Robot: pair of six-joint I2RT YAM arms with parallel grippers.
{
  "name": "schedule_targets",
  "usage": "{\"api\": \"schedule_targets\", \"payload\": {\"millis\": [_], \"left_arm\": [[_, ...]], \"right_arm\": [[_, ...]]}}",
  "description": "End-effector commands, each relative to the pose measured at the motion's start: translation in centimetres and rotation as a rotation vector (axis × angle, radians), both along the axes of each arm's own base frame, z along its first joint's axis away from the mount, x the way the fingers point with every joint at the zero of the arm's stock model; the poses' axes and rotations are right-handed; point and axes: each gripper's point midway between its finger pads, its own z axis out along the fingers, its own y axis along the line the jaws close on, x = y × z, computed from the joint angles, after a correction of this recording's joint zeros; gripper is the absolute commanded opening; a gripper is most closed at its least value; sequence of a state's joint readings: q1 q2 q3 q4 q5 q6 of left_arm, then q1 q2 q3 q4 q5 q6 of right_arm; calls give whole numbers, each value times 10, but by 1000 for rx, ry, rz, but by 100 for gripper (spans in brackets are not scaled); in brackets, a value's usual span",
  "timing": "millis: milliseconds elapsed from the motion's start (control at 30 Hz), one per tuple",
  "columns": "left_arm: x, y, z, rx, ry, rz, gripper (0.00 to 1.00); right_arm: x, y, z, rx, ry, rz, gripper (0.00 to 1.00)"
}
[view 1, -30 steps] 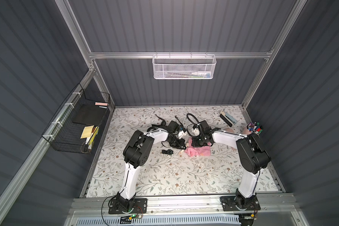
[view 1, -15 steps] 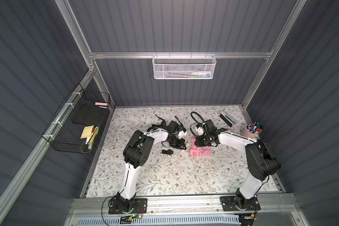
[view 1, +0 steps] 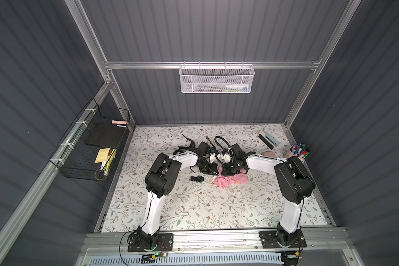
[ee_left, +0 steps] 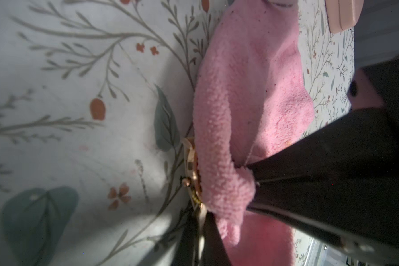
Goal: Wipe the watch dial
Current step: Wipe the dirt from the watch dial.
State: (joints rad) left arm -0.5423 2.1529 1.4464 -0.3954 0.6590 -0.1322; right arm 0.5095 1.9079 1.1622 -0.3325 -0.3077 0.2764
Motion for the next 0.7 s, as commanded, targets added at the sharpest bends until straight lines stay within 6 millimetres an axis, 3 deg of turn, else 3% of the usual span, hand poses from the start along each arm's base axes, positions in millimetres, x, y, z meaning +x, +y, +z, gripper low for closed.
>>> {"api": "schedule_targets", "payload": {"millis": [0, 167, 467, 667], "left_arm": [[-7, 11, -19, 77, 32, 14, 6], [-6, 11, -20, 77, 34, 20, 6], [-7, 8, -20, 76, 36, 17, 6], [-7, 8, -22, 76, 40, 16, 6]], "right_arm": [[18, -14, 7, -43, -75, -81, 0], [22, -7, 23, 2, -112, -52, 0], [26, 5, 5, 2, -52, 1, 0], [20, 19, 12, 76, -39, 57, 0]]}}
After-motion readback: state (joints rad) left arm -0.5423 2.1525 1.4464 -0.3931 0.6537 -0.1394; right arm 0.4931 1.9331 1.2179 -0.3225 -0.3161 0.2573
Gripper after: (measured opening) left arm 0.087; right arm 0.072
